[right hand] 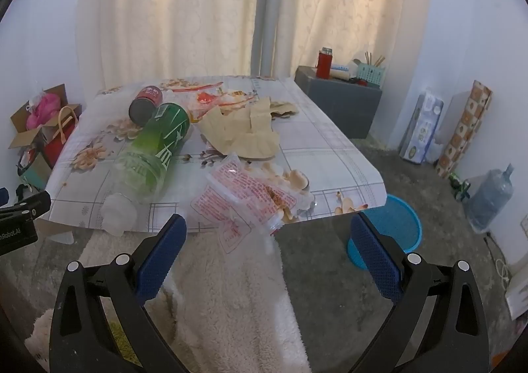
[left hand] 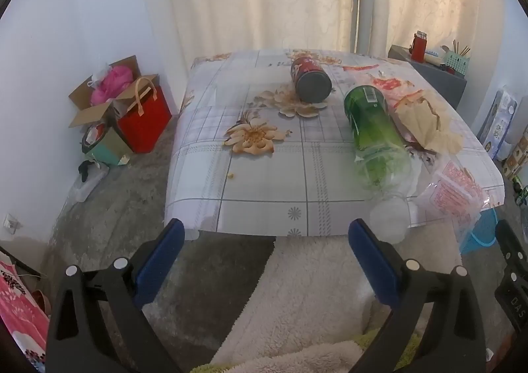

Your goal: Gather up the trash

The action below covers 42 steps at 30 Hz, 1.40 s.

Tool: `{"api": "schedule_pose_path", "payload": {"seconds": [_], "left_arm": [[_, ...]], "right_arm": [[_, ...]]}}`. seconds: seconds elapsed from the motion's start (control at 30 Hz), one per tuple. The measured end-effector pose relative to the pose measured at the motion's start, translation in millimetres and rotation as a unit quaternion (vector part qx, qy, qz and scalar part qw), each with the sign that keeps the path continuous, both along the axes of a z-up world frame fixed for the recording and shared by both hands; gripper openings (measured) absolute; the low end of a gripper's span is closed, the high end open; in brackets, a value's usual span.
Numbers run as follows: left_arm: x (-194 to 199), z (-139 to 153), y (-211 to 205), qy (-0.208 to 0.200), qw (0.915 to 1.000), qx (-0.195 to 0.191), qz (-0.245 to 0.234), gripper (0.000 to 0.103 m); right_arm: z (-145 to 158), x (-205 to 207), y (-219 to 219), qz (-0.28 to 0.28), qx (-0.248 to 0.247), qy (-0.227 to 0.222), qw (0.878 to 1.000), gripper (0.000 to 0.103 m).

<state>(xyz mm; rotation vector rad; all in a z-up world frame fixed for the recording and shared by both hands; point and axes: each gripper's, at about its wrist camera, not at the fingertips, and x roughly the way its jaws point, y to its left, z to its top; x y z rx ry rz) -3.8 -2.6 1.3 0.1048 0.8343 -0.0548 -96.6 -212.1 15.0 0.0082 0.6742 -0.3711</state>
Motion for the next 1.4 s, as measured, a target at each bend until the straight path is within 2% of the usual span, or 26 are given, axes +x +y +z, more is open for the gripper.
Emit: {"api": "schedule_pose_path", "payload": {"seconds": [0.37, 0.83, 1.4], "left_arm": [[-2.3, 1.9, 0.3, 0.003, 1.0000, -0.001, -0.006, 0.097], [-7.4, 5.5, -24.4, -0.005, 0.9977, 0.001, -0.067, 0.097], [-9.7, 6.5, -23.8, -0.005, 0.9975, -0.001, -0.070, 0.098]], "right_arm": [[-1.3, 2.0, 0.8, 0.000, 0.002, 0.001, 1.000, 0.095], [-1.2, 1.1, -3.5, -0.004, 0.006, -0.001, 1.000, 0.095], [0.3, 0.6, -4.9, -0.005, 0.005, -0.004, 1.000, 0.095]]}}
